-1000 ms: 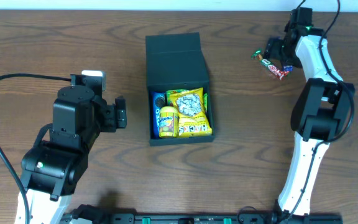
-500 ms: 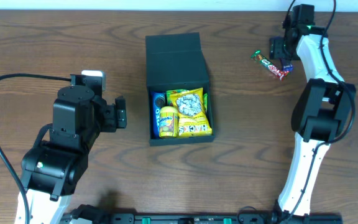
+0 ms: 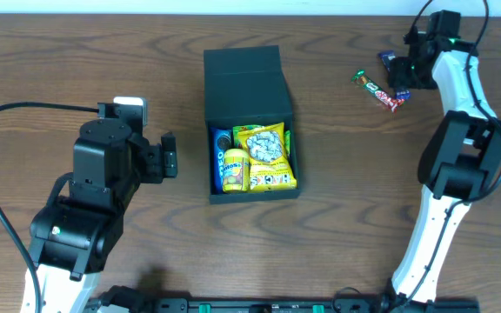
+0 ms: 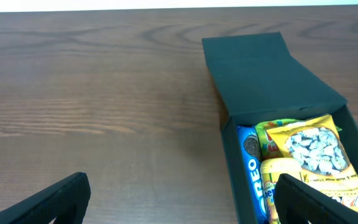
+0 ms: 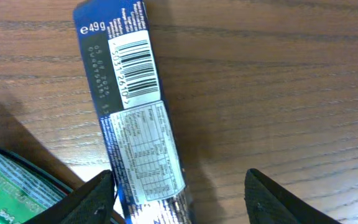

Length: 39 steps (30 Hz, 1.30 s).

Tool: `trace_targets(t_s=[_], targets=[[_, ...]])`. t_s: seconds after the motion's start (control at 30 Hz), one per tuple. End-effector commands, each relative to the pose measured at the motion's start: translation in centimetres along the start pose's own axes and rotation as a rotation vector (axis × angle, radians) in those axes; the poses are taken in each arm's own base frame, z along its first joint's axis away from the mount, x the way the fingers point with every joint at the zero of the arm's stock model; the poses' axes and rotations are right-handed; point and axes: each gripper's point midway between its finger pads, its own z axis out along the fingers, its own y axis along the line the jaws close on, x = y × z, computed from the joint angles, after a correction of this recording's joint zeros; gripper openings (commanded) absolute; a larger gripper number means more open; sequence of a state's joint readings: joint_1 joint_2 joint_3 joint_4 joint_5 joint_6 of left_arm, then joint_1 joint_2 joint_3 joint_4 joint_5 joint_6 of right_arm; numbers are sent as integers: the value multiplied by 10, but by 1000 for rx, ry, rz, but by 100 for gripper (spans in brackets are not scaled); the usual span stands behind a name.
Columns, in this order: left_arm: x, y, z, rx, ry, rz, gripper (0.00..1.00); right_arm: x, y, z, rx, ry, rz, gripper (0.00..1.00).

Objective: Pack container
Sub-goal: 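Grasp the green Milo bar with the right gripper beside the KitKat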

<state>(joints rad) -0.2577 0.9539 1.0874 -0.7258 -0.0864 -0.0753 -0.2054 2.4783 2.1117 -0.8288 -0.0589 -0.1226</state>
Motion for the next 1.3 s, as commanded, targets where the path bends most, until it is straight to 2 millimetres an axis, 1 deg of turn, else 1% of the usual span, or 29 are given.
trace_targets(t_s=[0.0, 0.13, 0.23, 0.37, 0.5, 0.57, 0.9, 1.17, 1.27], targets=[[-7, 4, -3, -18, -23, -13, 95, -6, 6, -5, -24, -16, -13, 60], [-7, 4, -3, -18, -23, -13, 95, -6, 9, -5, -31, -16, -16, 55], [-7, 4, -3, -18, -23, -13, 95, -6, 12, -5, -52, -19, -17, 56], [-7, 4, -3, -18, -23, -13, 95, -6, 12, -4, -51, -18, -20, 56], [-8, 4, -3, -18, -24, -13, 95, 3, 13, 5, -56, 13, -30, 57], [-7, 4, -3, -18, -23, -13, 95, 7, 13, 8, -58, 30, -30, 55], [-12, 3, -3, -15, -42, -15, 95, 7, 12, 9, -56, 25, -32, 51], [-12, 3, -3, -15, -42, -15, 95, 10, 13, 12, -58, 38, -31, 52], [-12, 3, -3, -15, -42, -15, 96, 16, 13, 17, -60, 55, -29, 52]])
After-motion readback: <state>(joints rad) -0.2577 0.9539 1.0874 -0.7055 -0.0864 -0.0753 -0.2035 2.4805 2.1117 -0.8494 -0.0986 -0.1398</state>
